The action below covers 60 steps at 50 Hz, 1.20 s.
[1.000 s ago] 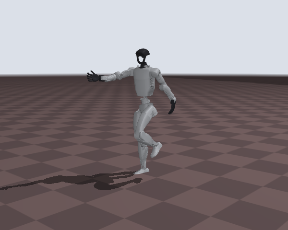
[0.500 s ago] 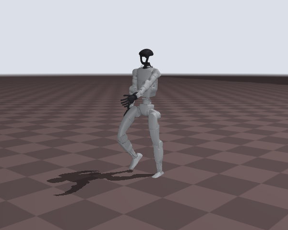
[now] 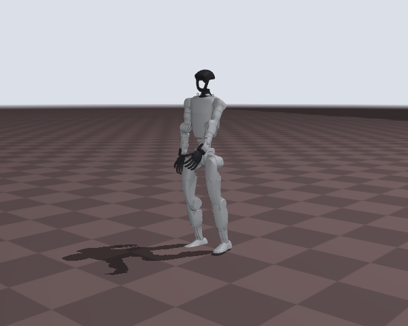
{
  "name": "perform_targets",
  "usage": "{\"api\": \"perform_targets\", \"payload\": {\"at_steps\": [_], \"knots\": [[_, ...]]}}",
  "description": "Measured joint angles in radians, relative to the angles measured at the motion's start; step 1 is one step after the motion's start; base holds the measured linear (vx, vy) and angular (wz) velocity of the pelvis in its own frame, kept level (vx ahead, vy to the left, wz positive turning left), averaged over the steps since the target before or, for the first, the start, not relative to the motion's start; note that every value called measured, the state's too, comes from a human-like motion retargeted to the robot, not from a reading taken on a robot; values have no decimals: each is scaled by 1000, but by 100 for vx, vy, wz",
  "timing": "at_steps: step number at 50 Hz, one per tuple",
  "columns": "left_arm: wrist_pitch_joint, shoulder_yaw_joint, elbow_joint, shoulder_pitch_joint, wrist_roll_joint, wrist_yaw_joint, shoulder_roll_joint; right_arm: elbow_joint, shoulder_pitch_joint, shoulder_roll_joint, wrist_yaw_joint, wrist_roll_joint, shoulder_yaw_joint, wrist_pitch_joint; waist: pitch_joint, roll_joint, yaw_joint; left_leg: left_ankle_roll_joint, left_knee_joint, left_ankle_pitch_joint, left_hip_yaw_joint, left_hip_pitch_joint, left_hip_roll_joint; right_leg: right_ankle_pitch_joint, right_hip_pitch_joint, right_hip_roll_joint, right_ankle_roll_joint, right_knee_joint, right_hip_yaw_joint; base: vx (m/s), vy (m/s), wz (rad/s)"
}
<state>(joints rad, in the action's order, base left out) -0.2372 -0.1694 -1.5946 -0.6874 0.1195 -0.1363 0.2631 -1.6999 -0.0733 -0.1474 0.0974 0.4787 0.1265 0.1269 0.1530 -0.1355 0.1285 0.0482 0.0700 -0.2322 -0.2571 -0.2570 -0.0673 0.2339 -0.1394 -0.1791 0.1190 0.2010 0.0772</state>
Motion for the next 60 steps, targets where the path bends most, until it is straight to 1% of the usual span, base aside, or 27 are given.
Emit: {"api": "perform_targets", "payload": {"at_steps": [2, 3, 5, 7, 8, 10, 12, 15, 19, 22, 25, 27, 28, 30, 32, 33, 35, 37, 40, 41, 43, 45, 50, 53, 55, 57, 60], "knots": [[33, -25, -51, 223, -63, -125, -30, 5, -225, -31, -30, 2, 18, -18, -33, -54, 73, -24, 521, -12, -60, 320, 52, -93, -40, -34, 0, -207, -29, -20, -27, -101], [29, -41, -63, 348, -14, -164, -49, 20, -337, -67, -76, -23, -9, -7, -74, -37, 79, -41, 817, 24, -46, 533, 134, -136, -20, -7, -12, -268, -35, -20, -16, -39], [20, -48, -77, 599, 95, -186, -83, 83, -565, -144, -164, -43, -62, 18, -75, -2, 105, -62, 1210, 50, 0, 791, 241, -166, -18, 27, 0, -288, -65, -12, -7, -51], [12, -60, -79, 832, 194, -226, -115, 149, -804, -203, -217, 18, -74, 60, -59, 6, 120, -11, 1497, -88, 8, 964, 326, -179, -12, 31, 17, -288, -90, -6, -4, -66], [11, -79, -78, 941, 236, -256, -127, 175, -921, -224, -237, 75, -59, 88, -55, -1, 124, 27, 1618, -156, 0, 1037, 369, -184, -2, 26, 14, -288, -101, -5, -5, -46], [27, -132, -69, 1135, 280, -312, -135, 200, -1139, -262, -278, 203, 7, 131, -49, -23, 135, 88, 1805, -220, -5, 1162, 427, -187, 18, 14, -11, -288, -117, -4, -6, -23], [74, -168, -54, 1283, 275, -333, -114, 179, -1325, -303, -325, 303, 101, 123, -46, -44, 155, 115, 1913, -223, 13, 1251, 420, -187, 32, 1, -30, -288, -118, 0, 0, 0], [163, -175, -36, 1408, 283, -321, -62, 104, -1552, -357, -400, 420, 252, 56, -53, -61, 174, 137, 1986, -230, 42, 1329, 372, -188, 51, -8, -28, -288, -97, 2, -1, 40], [235, -186, -27, 1398, 330, -299, -37, 35, -1673, -342, -449, 542, 371, 12, -107, -48, 141, 137, 1911, -203, 65, 1306, 330, -186, 87, 17, -24, -288, -63, 1, 0, 52], [233, -209, -24, 1283, 322, -300, -62, 38, -1614, -286, -416, 536, 329, 11, -150, -37, 109, 96, 1695, -181, 52, 1160, 279, -177, 106, 24, -16, -288, -62, 2, 3, 0], [182, -180, -51, 1064, 274, -282, -88, 93, -1417, -220, -322, 408, 170, 18, -140, -51, 116, 40, 1232, -100, -24, 821, 210, -172, 69, 1, -5, -288, -103, 10, 7, -74], [128, -113, -76, 848, 248, -201, -84, 148, -1231, -175, -259, 316, 70, 35, -65, -40, 139, 19, 715, -58, -110, 437, 147, -161, -8, 0, 7, -258, -135, 18, 13, -98], [82, -69, -82, 727, 250, -125, -78, 172, -1135, -154, -244, 280, 35, 60, -14, -15, 143, 6, 419, -58, -146, 218, 108, -152, -58, 14, 16, -239, -141, 15, 21, -28], [-28, -9, -65, 498, 341, -7, -73, 191, -933, -119, -234, 176, -6, 128, 18, 61, 65, -24, 28, -70, -146, -32, 91, -138, -75, 80, -6, -158, -98, 1, 28, 104], [-37, 25, -40, 291, 291, -20, -62, 166, -703, -86, -153, -27, 0, 117, -39, 138, -52, -111, -123, -36, -119, -39, 145, -135, 190, 145, -56, 257, -27, -21, 21, 167], [-21, 33, -31, 184, 220, -35, -42, 146, -590, -69, -104, -115, 20, 98, -83, 144, -97, -131, -149, -16, -106, 11, 151, -187, 400, 138, -51, 535, -17, -21, 10, 138], [2, 17, 0, -26, 142, -26, 13, 97, -364, -44, -19, -212, 44, 53, -70, 152, -198, -141, -157, 1, -51, 23, 169, -336, 647, 128, -3, 928, -10, -10, 3, 150], [26, -24, 29, -240, 104, 3, 78, 60, -137, -37, 47, -224, 39, 14, -13, 155, -281, -129, -157, 17, 4, -2, 183, -310, 796, 78, -5, 1222, 16, -1, 6, 148], [50, -93, 73, -530, 88, 25, 173, 26, 182, -37, 132, -218, 43, -29, 34, 160, -356, -92, -157, 34, 52, 0, 183, -143, 986, -107, -127, 1581, 85, 0, 11, 82], [46, -116, 81, -607, 98, 21, 203, 22, 276, -37, 161, -215, 59, -32, 43, 163, -377, -79, -157, 35, 64, 1, 185, -118, 1027, -136, -149, 1657, 88, 3, 9, 49], [35, -165, 83, -739, 117, 10, 261, 18, 451, -38, 213, -211, 86, -33, 55, 168, -413, -63, -157, 36, 77, 0, 195, -99, 1092, -140, -161, 1768, 80, 7, 2, 28], [32, -215, 61, -832, 119, 0, 308, 17, 595, -43, 247, -216, 80, -35, 51, 168, -432, -68, -157, 36, 75, 1, 203, -110, 1131, -88, -142, 1818, 63, 8, -4, -4], [46, -240, 32, -838, 66, -29, 343, 13, 744, -51, 264, -223, -39, -55, 6, 142, -405, -91, -157, 29, 47, 16, 170, -124, 1080, -32, -131, 1723, 43, 6, -3, -34], [25, -179, 90, -661, 72, -45, 301, 12, 691, -30, 238, -199, -41, -47, -24, 139, -362, -89, -157, 11, 34, 25, 153, -175, 930, 1, -102, 1474, 46, 5, -4, -28], [7, -122, 141, -489, 91, -46, 246, 11, 608, -13, 199, -180, -22, -35, -42, 141, -335, -91, -157, -2, 35, 26, 140, -226, 775, 12, -81, 1206, 59, 8, -5, -1], [-1, -62, 164, -304, 93, -37, 166, 8, 484, 0, 143, -167, -18, -27, -46, 135, -301, -96, -157, -11, 45, 10, 118, -211, 544, 8, -68, 835, 94, 13, -6, 11], [-7, -8, 116, -53, 56, -22, 41, 2, 230, 12, 47, -132, -39, -10, -26, 103, -186, -76, -157, -11, 37, -28, 67, -2, 143, 18, -12, 223, 153, 11, -13, -49]]}}
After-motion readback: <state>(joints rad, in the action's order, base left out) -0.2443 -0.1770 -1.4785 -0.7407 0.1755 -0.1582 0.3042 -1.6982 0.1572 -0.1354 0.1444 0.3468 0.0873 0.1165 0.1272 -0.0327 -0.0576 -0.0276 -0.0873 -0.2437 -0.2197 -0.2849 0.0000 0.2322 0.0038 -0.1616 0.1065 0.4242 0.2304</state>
